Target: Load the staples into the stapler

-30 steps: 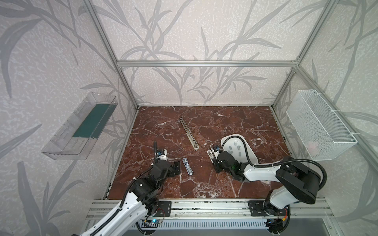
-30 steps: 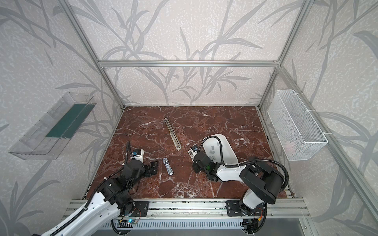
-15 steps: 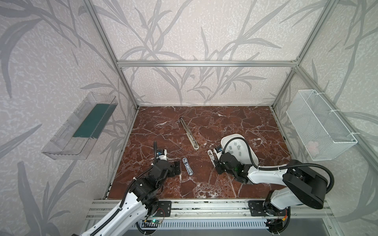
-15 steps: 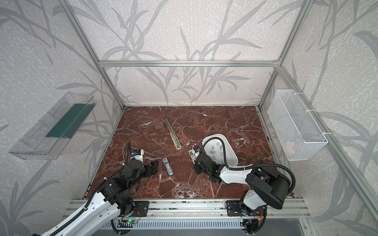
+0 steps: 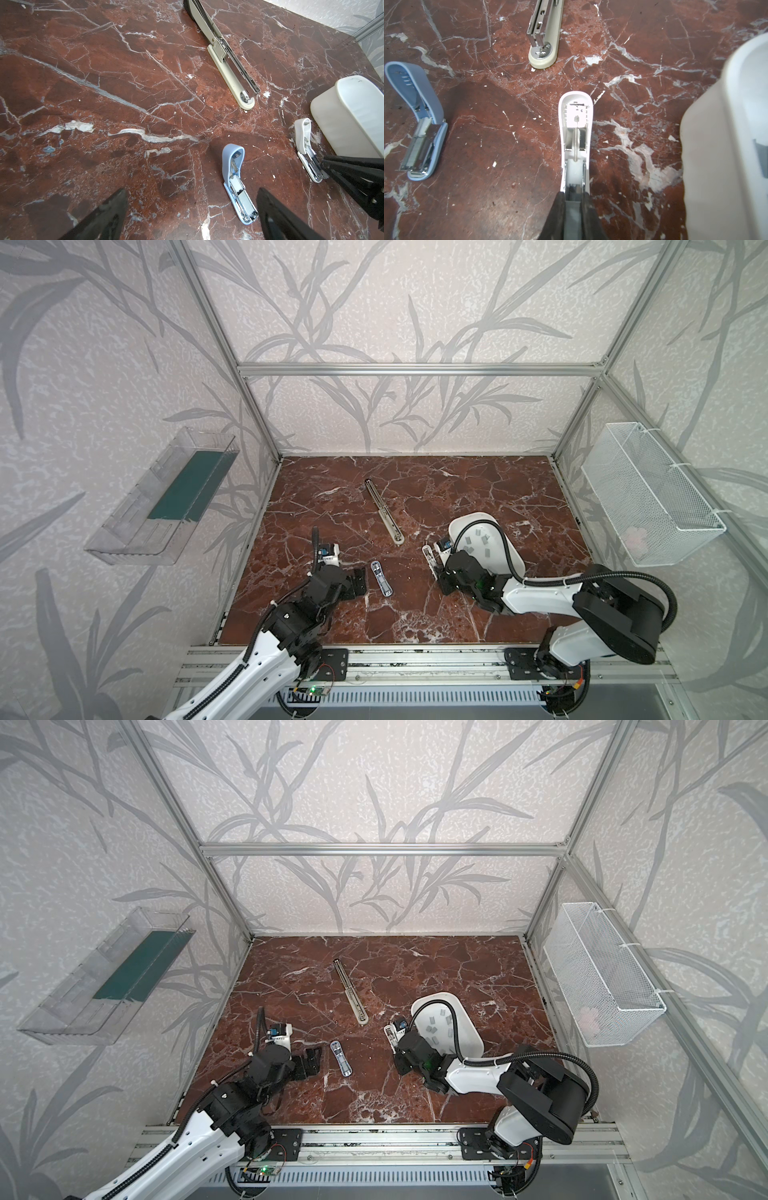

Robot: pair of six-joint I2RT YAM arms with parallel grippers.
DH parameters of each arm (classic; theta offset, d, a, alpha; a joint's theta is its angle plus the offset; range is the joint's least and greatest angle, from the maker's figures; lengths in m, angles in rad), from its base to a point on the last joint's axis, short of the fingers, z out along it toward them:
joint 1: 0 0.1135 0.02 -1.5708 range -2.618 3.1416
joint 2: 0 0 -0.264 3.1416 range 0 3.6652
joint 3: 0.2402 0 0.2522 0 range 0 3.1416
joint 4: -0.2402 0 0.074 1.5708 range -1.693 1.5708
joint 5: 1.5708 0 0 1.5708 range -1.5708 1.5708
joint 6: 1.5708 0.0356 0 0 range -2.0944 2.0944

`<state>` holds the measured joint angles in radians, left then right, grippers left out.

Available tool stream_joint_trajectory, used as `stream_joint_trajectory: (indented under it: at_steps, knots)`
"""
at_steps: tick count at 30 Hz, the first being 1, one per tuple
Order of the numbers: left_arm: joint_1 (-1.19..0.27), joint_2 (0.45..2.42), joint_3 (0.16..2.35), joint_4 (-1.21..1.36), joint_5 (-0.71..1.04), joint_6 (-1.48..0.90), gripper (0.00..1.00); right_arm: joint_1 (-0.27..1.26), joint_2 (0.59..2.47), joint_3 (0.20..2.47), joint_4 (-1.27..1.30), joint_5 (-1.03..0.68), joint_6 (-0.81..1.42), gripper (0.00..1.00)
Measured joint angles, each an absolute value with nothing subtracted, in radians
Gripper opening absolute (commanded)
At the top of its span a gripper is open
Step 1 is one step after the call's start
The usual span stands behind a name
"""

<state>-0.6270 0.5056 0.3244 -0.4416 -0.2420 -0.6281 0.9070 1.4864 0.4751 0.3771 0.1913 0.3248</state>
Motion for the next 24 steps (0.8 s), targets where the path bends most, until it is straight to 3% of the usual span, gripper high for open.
stream_joint_trajectory:
  at_steps: [13,17,21,24]
  knots:
    - [-0.627,0.506,0.324,-0.442,-0.242,-0.628,0.97,0.913,1.518,0.495,0.377,0.203,0.329,0.15]
    - [-0.627,0.506,0.324,-0.442,-0.242,-0.628,0.97,0.917,1.518,0.495,0.374,0.209,0.332,0.21]
    - [-0.627,0.506,0.324,-0.442,-0.242,-0.628,0.97,0.922,1.518,0.495,0.360,0.210,0.336,0.36]
    - [-0.627,0.506,0.324,-0.442,-0.242,-0.628,0.97,0.925,1.517,0.495,0.348,0.210,0.337,0.37]
